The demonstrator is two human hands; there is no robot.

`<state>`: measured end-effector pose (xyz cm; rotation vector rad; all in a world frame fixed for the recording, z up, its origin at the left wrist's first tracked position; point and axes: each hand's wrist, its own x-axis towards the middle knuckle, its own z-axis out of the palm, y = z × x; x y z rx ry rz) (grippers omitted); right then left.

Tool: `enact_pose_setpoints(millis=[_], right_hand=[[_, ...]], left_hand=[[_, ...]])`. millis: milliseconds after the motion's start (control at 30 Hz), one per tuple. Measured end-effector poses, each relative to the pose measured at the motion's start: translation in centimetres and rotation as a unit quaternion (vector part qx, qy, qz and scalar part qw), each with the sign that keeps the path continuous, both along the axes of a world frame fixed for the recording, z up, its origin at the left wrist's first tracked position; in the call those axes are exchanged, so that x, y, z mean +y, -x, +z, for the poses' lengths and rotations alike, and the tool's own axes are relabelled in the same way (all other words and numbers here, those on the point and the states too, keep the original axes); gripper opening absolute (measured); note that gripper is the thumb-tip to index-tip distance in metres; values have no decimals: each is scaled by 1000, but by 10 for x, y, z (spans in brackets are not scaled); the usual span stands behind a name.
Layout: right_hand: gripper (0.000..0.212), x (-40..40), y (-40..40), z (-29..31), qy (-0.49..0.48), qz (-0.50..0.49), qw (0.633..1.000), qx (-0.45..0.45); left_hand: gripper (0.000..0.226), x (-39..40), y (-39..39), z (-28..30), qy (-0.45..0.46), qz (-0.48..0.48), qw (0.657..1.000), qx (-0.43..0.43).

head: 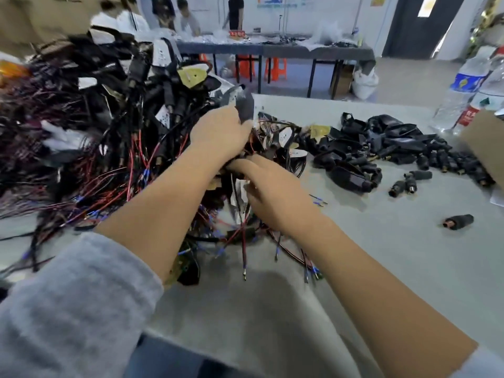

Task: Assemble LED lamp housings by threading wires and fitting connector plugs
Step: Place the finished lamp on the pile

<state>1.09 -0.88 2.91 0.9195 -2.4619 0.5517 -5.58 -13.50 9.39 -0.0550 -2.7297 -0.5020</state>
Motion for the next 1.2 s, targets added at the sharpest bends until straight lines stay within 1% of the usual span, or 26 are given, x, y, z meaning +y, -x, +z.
enact_pose_setpoints(millis=[67,133,200,300,333,400,467,533,667,733,767,800,833,900,967,1033,1067,1133,1200], right_hand=[[43,-5,-2,-6,-40,9,999,-13],[33,1,-6,-11,-39,10,999,-17],[25,13,-8,-12,-6,1,999,-33],[21,43,-11,-12,67,-45,996,-38],[20,55,-11,-13,87,-68,993,-35],[19,79,-11,-15,112,-118,986,-46],[20,99,-8,-20,118,-154,978,-79],[21,112,-7,-28,106,-165,973,-119],[23,128,-11,-47,81,-179,968,-158],[27,130,-13,-48,65,-181,971,-143],[28,130,-14,-47,55,-172,975,-130],[31,129,-16,-47,45,-153,980,-122],[34,127,-17,-46,35,-129,984,-121],[40,121,-18,-46,29,-98,985,-136],[43,114,-17,-46,32,-89,983,-158],[47,106,-17,-45,24,-78,979,-186],[46,103,-17,-45,8,-76,979,-191],[40,98,-17,-46,-37,-86,978,-188],[40,96,-18,-48,-50,-98,976,-190]], left_hand=[[31,-11,0,-15,84,26,996,33],[36,-13,0,-26,114,21,991,61],[40,-10,2,-27,133,16,988,79],[46,-1,2,-23,153,19,986,68],[44,4,1,-21,138,19,988,69],[36,17,-1,-18,75,4,993,87],[30,38,-5,-18,1,-25,995,94],[25,63,-11,-23,-45,-57,995,69],[21,111,-20,-50,-28,-111,993,-17],[16,128,-21,-65,-42,-133,989,-44],[15,135,-19,-70,-70,-146,986,-50],[16,139,-17,-73,-117,-159,979,-55],[17,142,-13,-72,-184,-166,967,-60],[16,139,-4,-65,-337,-167,923,-86],[16,128,5,-58,-437,-156,875,-136],[19,116,11,-60,-481,-163,839,-194],[21,112,12,-63,-487,-177,828,-212],[24,107,13,-68,-498,-208,813,-216],[23,109,13,-70,-512,-221,805,-202]])
